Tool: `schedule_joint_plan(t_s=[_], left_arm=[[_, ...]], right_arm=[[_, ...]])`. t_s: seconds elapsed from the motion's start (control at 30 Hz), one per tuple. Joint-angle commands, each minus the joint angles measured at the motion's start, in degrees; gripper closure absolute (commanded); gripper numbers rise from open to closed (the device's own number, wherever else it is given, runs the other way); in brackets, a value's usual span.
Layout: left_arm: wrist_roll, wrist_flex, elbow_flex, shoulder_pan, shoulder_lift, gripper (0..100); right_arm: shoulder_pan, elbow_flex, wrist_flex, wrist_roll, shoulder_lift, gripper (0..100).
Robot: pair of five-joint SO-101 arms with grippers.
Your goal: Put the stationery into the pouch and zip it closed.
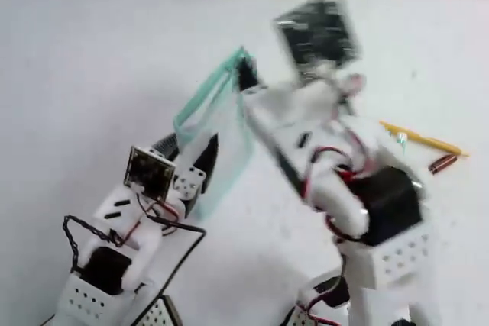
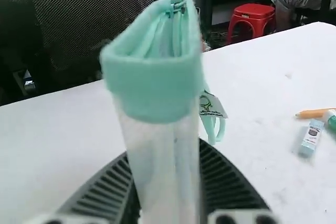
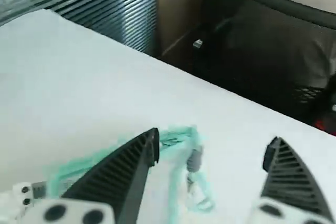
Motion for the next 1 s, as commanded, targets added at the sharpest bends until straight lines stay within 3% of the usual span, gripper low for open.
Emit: schedule_joint_plan(t_s=[0.0,0.13,0.27,0.37,0.5,0.57,0.97], left_arm=[[-0.7,-0.4,0.0,0.7,0.2,89],[-0.7,-0.4,0.0,0.7,0.2,89],[-0.7,-0.4,0.0,0.3,0.2,89],[-0.7,-0.4,0.1,0.3,0.2,89],[-0.7,-0.4,0.1,0.3,0.2,89],[-0.8,-0.4,0.1,0.3,0.2,89],[-0.8,-0.5,0.1,0.3,0.2,89]], right_arm=[[7.9,3.6,1.6,0.0,-3.9,69.1],[16.0,16.1,0.5,0.0,-7.7,69.1],[24.0,32.6,-7.6,0.0,-11.1,69.1],[27.4,47.9,-18.7,-0.4,-12.3,69.1],[26.2,71.2,-43.2,-0.3,-12.7,69.1],[26.2,76.2,-51.6,0.0,-13.0,69.1],[24.2,78.3,-50.9,0.0,-12.8,69.1]])
